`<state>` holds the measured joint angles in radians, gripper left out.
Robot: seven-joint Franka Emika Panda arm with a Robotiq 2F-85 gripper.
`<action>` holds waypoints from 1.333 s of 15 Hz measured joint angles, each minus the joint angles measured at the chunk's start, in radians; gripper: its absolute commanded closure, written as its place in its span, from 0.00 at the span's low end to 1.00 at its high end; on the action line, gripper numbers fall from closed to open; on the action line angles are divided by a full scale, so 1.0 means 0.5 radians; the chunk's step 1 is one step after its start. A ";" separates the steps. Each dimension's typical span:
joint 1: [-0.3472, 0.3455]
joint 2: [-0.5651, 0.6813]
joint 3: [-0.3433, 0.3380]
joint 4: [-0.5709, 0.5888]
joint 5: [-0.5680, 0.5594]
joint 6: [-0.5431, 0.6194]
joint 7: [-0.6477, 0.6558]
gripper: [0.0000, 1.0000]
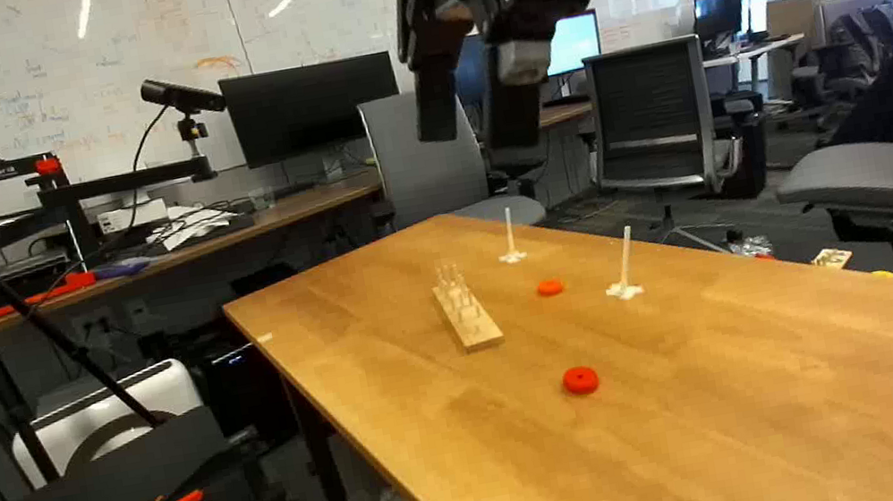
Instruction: Get one of the orange objects on the table and place it on the wooden object
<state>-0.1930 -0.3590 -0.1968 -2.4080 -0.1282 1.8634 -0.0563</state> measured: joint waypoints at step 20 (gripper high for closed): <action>0.368 0.950 0.416 0.749 -0.069 0.184 0.259 0.00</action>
<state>-0.0091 0.1161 0.0111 -2.0334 -0.1626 1.9555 0.0731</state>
